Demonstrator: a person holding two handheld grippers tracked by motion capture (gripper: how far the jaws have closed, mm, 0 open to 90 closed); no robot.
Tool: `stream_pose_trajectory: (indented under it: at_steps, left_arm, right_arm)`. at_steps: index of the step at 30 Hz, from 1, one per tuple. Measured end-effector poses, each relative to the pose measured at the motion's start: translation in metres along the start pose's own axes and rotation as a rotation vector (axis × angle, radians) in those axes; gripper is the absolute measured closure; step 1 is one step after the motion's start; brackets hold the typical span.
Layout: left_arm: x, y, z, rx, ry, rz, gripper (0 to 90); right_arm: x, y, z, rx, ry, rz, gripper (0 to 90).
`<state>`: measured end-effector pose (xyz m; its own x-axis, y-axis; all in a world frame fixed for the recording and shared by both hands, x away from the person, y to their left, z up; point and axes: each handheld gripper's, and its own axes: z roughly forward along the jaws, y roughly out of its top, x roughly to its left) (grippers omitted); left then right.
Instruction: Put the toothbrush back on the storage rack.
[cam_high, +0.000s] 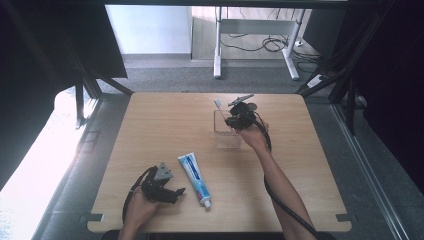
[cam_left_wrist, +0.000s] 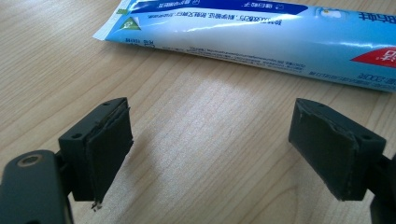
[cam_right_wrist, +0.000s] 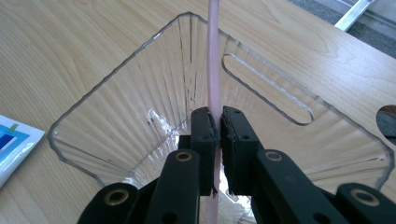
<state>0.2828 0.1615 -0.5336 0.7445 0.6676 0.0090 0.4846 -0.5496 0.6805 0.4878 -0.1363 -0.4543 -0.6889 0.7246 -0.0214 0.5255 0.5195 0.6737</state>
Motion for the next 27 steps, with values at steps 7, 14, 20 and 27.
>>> stream_pose_trajectory:
  at_steps: [7,14,20,27]
  left_arm:
    - [-0.0003,0.0001,0.0003,0.002,0.000,0.000,13.6]
    - [-0.0004,0.0002,0.0005,0.005,0.000,0.003,13.6]
    - [-0.0006,0.0003,0.0006,0.003,-0.001,0.001,13.6]
    - [-0.0004,0.0005,0.0005,0.001,-0.008,-0.006,13.7]
  right_arm:
    - [-0.0012,0.0017,0.0014,0.039,-0.001,-0.007,83.2]
    - [-0.0036,0.0009,0.0024,0.078,0.009,-0.012,82.1]
    - [-0.0033,0.0025,-0.0010,0.066,0.012,-0.012,78.9]
    - [0.0004,0.0044,-0.0051,0.048,0.010,-0.019,73.4]
